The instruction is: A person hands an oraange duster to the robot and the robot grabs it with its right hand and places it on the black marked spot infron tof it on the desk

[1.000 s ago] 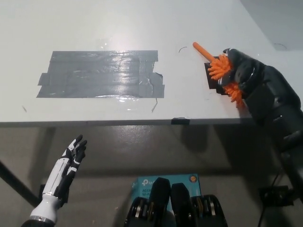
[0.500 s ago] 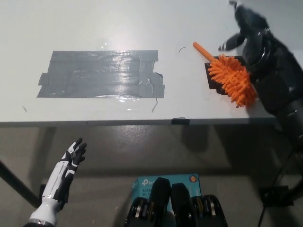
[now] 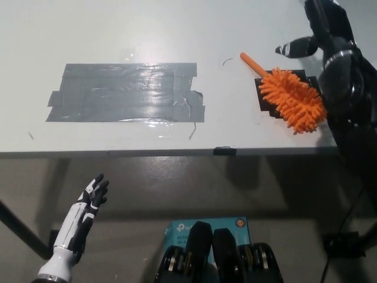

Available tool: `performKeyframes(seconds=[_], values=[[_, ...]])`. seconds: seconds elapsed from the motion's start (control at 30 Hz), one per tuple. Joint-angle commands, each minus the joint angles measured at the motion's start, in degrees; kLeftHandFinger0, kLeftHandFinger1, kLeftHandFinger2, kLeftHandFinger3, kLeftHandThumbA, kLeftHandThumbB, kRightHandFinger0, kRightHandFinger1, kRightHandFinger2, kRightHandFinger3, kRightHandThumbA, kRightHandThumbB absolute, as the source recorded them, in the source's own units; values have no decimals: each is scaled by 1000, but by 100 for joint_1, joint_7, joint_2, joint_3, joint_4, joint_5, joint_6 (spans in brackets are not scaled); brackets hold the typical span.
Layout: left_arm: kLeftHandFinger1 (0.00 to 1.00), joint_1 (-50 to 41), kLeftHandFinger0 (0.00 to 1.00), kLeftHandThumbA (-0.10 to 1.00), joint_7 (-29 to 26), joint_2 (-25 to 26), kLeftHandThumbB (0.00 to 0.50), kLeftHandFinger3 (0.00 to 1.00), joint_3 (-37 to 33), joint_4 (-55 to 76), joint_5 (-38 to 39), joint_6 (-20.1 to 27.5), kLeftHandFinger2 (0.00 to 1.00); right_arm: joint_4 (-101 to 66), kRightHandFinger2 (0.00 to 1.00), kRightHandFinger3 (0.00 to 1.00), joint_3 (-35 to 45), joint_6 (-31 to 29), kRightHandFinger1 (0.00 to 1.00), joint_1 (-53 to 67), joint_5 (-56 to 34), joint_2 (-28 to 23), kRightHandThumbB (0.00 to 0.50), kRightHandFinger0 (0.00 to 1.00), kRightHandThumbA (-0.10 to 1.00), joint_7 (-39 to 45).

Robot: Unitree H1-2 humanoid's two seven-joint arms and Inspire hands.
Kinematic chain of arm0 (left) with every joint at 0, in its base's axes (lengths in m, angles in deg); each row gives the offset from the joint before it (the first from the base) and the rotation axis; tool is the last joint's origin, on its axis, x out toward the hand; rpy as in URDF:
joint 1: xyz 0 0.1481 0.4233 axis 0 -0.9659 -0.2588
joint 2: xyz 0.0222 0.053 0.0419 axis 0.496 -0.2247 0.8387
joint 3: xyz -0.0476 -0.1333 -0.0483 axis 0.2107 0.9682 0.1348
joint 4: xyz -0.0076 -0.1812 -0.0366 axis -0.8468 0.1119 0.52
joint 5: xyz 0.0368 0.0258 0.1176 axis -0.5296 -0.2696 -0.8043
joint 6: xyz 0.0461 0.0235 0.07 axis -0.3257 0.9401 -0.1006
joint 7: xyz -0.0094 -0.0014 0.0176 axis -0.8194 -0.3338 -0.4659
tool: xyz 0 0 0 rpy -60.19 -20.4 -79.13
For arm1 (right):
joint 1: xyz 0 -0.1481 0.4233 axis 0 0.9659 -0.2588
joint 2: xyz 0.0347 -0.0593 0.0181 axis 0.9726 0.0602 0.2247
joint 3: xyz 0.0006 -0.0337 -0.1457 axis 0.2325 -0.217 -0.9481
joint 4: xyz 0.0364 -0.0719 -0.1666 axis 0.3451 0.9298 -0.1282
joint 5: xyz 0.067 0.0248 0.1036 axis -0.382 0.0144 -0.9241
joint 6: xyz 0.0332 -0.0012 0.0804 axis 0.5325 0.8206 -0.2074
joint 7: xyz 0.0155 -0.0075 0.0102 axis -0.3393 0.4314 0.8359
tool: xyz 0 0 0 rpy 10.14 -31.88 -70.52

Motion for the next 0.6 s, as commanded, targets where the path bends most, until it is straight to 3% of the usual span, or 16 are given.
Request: performKeyframes(seconds=[0.0, 0.13, 0.33, 0.47, 0.57], values=[[1000, 416, 1000, 919, 6, 10, 111, 1000, -23, 207, -21, -69, 1000, -4541, 1000, 1000, 1297, 437, 1000, 641, -462, -653, 375, 1000, 975, 697], [1000, 456, 1000, 920, 48, -7, 120, 1000, -97, 97, -60, 49, 1000, -5738, 1000, 1000, 1889, 437, 1000, 1712, -816, -645, 353, 1000, 1000, 955], [1000, 569, 1000, 924, 60, -9, 134, 1000, -113, 70, -72, -60, 1000, -6727, 1000, 1000, 2209, 368, 1000, 3042, -1875, -401, 338, 1000, 964, 456], [1000, 487, 1000, 954, 11, 1, 141, 1000, -134, 24, -180, 62, 1000, -6657, 1000, 1000, 2058, -399, 1000, 3863, -2313, -88, 272, 1000, 936, 13], [1000, 444, 1000, 943, 10, -6, 156, 1000, -94, -8, -104, 134, 1000, -6302, 1000, 1000, 1819, -797, 1000, 4195, -2513, 187, 264, 1000, 899, -59]])
